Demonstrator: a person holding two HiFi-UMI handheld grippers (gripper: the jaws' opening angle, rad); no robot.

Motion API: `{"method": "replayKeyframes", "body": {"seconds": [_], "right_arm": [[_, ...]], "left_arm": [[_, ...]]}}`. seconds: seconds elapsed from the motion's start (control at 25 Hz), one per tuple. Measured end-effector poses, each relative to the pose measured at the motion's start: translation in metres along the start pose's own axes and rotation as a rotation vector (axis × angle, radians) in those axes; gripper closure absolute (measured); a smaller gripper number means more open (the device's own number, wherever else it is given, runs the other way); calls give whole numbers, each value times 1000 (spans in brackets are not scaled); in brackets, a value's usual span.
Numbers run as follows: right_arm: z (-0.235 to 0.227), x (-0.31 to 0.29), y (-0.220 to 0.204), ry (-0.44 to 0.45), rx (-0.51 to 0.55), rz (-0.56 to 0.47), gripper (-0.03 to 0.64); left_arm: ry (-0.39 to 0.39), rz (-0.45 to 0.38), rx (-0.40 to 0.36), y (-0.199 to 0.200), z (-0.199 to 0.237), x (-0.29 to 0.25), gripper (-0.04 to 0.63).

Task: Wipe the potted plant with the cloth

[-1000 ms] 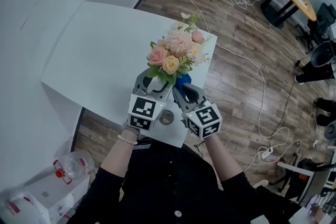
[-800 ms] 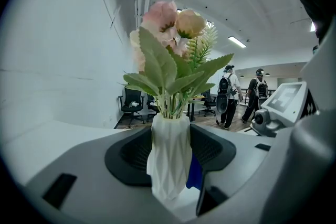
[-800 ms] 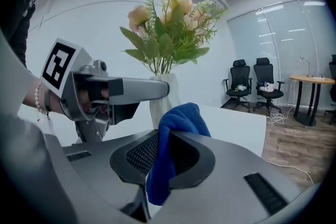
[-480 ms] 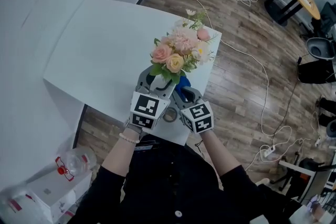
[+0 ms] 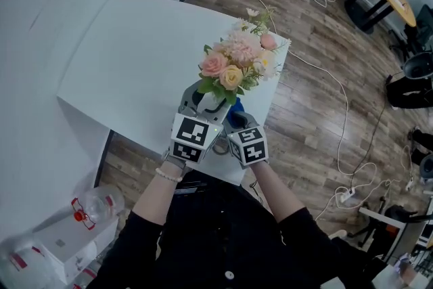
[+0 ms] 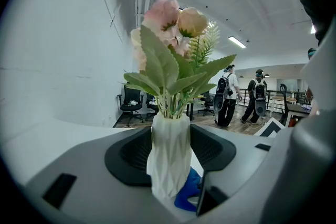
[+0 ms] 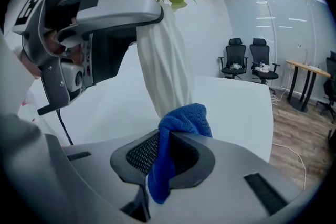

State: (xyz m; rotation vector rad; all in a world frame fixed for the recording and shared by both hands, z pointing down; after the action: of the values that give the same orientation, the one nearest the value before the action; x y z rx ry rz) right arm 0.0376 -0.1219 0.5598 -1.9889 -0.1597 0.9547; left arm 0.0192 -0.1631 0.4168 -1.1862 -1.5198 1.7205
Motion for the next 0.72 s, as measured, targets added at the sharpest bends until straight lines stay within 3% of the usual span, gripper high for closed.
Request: {"method": "replayKeyframes", "body": {"seconds": [0.4, 0.72], "right_arm": [[30, 13, 26, 60, 40, -70, 543], [47, 33, 54, 87, 170, -106, 543]], "left_arm": [[-5, 8, 6, -2, 2, -1, 356], [-10, 13, 11, -1, 4, -1, 356]]}}
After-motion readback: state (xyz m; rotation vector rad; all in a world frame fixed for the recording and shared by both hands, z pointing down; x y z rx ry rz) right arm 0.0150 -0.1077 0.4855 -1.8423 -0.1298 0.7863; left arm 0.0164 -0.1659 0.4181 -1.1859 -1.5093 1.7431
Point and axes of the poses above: the fingertips, and each gripper's own axes: x backward along the fingers, z to its left, y out of its top, the point moved 1 cm from there along x, backward along the fingers, and after that the axes turned 10 degrees about y, right-handed, at the moved point
